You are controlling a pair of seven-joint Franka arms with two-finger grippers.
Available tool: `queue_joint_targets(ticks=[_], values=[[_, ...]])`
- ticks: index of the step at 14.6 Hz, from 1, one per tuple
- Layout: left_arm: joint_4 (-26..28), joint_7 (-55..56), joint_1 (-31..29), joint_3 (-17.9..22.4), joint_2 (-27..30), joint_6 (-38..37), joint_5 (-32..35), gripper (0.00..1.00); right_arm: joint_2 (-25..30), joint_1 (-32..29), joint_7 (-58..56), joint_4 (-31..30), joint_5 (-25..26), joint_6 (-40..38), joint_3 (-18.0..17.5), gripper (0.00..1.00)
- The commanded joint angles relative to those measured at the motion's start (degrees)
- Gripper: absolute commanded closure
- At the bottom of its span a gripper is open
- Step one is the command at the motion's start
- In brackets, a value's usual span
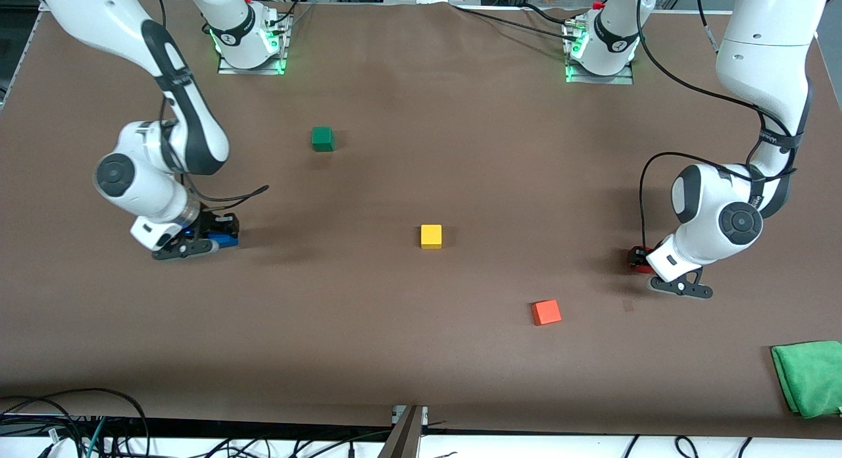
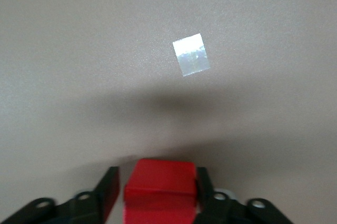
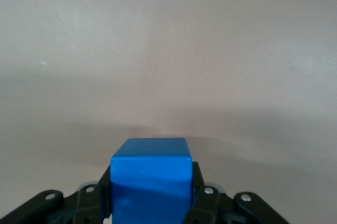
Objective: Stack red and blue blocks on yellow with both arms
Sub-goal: 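Close the right gripper on the blue cube while the left gripper grasps red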
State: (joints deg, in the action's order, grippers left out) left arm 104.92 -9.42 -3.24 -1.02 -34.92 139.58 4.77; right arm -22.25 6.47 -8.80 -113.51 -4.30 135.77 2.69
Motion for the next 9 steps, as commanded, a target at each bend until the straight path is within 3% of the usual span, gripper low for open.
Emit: queue_joint_targets(ticks=[1,9], values=[[-0.6,-0.78,-0.45,-0.21,0.03,0.08,0.5,0.81,3.26,-0.4,0.18,5.56,-1.06,-10.84,1.43,0.95],[-0.95,5.0,2.18,-0.64,0.29,-0.62,0.32,0.88,5.82,-0.41,0.71,21.21,-0.45,-33.02,2.49,0.95]])
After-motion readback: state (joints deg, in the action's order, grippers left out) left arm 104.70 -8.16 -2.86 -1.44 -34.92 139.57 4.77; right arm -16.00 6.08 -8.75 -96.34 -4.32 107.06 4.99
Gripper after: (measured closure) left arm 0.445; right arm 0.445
